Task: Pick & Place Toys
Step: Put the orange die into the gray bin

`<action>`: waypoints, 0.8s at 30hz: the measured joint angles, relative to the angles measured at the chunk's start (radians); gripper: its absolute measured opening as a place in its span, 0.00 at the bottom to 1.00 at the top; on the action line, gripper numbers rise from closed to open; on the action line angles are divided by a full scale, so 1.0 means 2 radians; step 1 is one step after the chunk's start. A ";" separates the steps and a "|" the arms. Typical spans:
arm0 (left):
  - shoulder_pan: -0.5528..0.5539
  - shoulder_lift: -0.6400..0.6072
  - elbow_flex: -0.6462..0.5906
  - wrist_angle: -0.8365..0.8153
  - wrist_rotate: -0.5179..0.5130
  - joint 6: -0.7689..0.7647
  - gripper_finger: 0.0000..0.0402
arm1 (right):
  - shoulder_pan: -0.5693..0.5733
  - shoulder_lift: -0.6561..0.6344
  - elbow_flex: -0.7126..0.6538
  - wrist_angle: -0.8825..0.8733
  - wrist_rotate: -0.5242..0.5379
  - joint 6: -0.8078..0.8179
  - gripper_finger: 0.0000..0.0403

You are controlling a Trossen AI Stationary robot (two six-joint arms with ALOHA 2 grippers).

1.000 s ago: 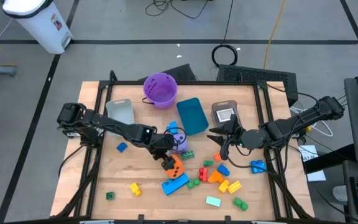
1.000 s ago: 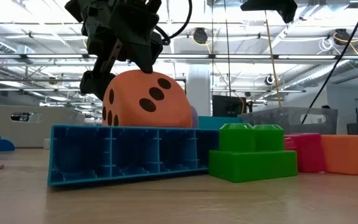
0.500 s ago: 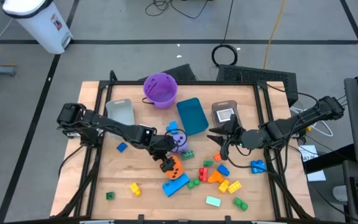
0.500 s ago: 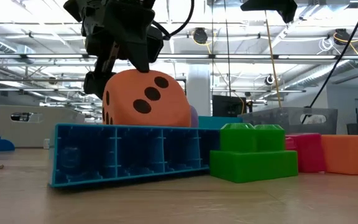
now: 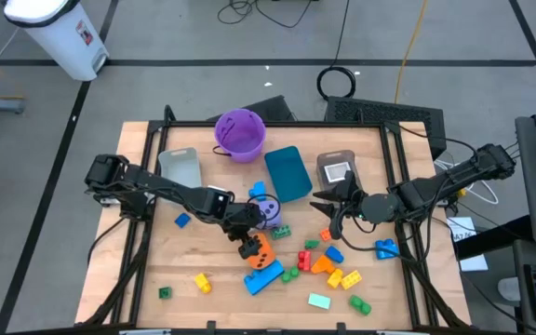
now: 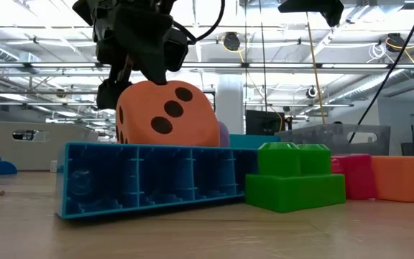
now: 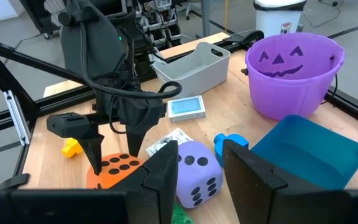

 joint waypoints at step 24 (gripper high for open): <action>0.007 -0.006 -0.001 0.008 0.002 -0.005 0.74 | 0.000 0.000 0.000 0.000 0.000 0.002 0.29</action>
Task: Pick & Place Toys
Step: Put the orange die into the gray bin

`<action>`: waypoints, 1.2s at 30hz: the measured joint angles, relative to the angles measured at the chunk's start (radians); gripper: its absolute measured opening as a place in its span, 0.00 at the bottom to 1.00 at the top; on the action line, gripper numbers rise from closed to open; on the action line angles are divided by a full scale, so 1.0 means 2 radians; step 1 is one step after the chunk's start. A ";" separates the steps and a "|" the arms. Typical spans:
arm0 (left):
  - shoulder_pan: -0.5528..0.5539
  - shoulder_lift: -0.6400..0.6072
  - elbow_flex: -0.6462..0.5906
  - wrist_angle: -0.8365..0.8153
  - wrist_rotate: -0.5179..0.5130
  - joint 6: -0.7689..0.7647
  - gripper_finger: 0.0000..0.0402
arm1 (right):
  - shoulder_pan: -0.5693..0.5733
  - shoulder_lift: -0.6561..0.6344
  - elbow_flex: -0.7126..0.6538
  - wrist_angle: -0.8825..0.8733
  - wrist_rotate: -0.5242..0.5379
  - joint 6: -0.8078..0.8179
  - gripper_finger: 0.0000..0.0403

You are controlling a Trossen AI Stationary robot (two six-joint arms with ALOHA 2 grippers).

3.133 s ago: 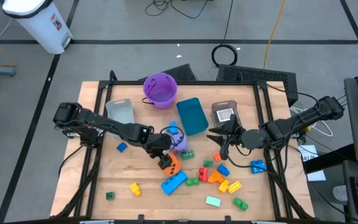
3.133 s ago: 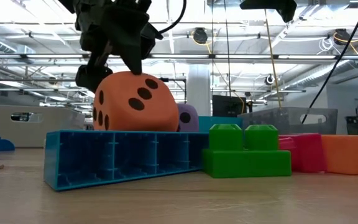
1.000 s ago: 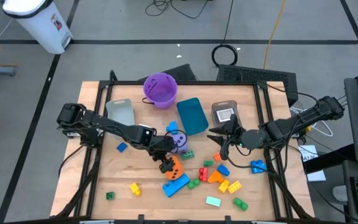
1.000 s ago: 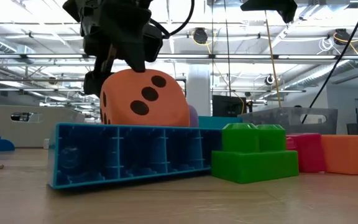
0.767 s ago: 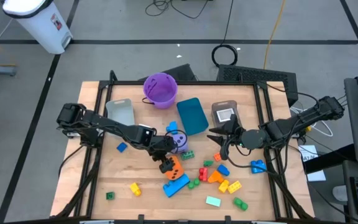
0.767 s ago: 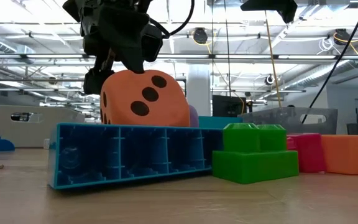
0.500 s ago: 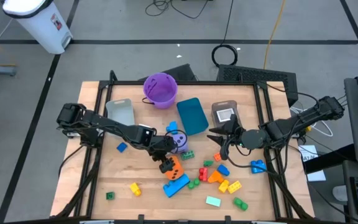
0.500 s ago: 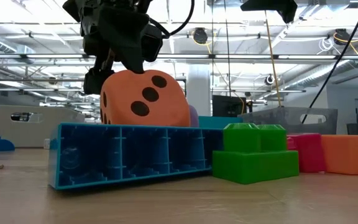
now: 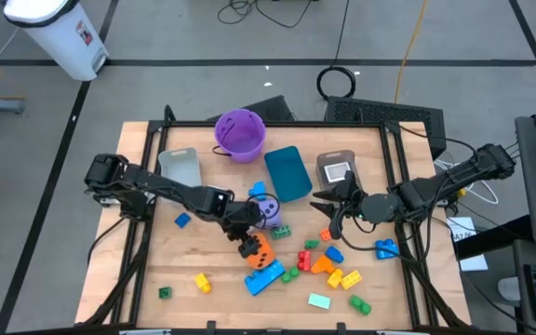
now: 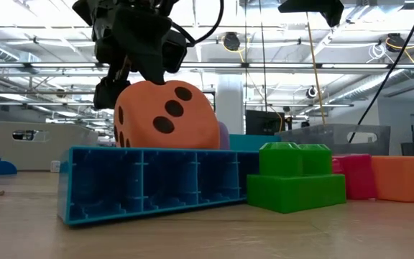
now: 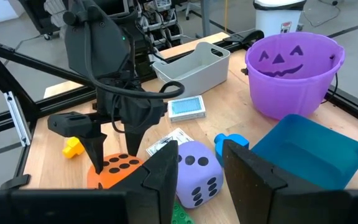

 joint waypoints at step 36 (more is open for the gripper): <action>0.019 -0.023 0.000 0.005 -0.019 -0.010 0.71 | 0.000 0.000 0.000 -0.004 0.000 -0.003 0.29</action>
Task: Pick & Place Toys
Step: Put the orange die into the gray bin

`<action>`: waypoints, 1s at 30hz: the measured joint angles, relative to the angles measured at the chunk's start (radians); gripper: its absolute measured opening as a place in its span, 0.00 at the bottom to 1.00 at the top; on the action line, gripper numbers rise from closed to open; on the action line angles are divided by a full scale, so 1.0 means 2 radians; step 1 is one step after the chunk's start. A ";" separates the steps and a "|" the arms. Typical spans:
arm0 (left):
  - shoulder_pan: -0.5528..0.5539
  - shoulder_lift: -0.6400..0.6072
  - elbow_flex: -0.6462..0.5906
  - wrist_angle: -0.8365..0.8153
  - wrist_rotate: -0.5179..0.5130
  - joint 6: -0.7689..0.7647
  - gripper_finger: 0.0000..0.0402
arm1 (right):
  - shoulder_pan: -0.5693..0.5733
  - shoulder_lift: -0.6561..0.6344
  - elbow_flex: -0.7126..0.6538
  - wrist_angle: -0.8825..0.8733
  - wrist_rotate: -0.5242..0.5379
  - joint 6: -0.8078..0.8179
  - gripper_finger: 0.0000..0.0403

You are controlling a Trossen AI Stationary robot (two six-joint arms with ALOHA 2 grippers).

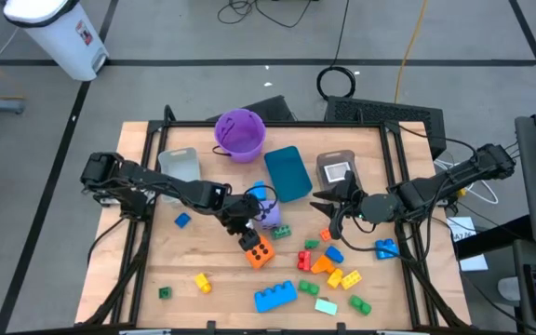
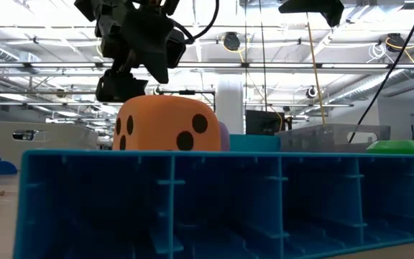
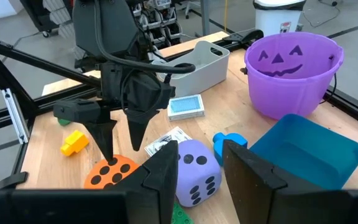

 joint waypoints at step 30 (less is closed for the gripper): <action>0.000 0.070 0.002 0.044 0.061 0.001 0.87 | 0.000 0.000 0.000 -0.008 0.000 0.004 0.29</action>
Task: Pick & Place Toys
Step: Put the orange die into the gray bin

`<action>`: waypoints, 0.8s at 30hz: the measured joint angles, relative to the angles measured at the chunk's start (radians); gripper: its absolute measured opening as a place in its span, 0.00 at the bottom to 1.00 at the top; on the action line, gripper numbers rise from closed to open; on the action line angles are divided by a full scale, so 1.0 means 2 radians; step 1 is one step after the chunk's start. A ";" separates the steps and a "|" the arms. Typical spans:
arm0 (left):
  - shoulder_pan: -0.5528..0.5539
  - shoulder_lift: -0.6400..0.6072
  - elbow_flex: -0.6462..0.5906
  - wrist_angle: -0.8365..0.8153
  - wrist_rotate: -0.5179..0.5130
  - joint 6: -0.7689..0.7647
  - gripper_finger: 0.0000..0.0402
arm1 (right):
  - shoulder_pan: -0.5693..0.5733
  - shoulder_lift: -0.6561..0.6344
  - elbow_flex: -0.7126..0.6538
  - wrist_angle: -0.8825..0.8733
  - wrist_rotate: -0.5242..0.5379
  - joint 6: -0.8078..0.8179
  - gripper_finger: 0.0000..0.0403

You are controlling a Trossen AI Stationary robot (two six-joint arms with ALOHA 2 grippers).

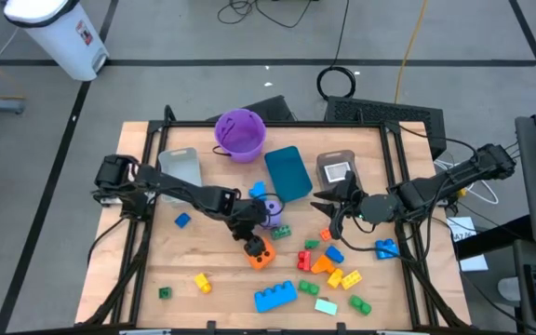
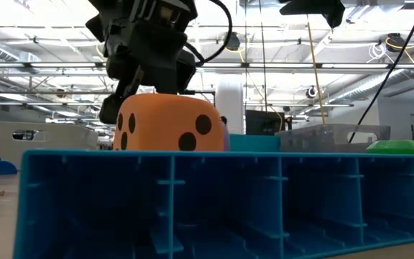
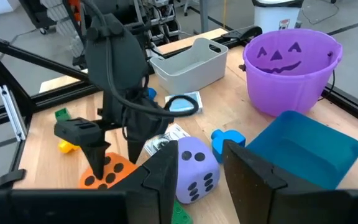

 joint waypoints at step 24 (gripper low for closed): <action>0.005 0.031 0.000 0.036 0.048 0.003 0.56 | 0.000 0.000 0.000 -0.015 0.000 -0.001 0.29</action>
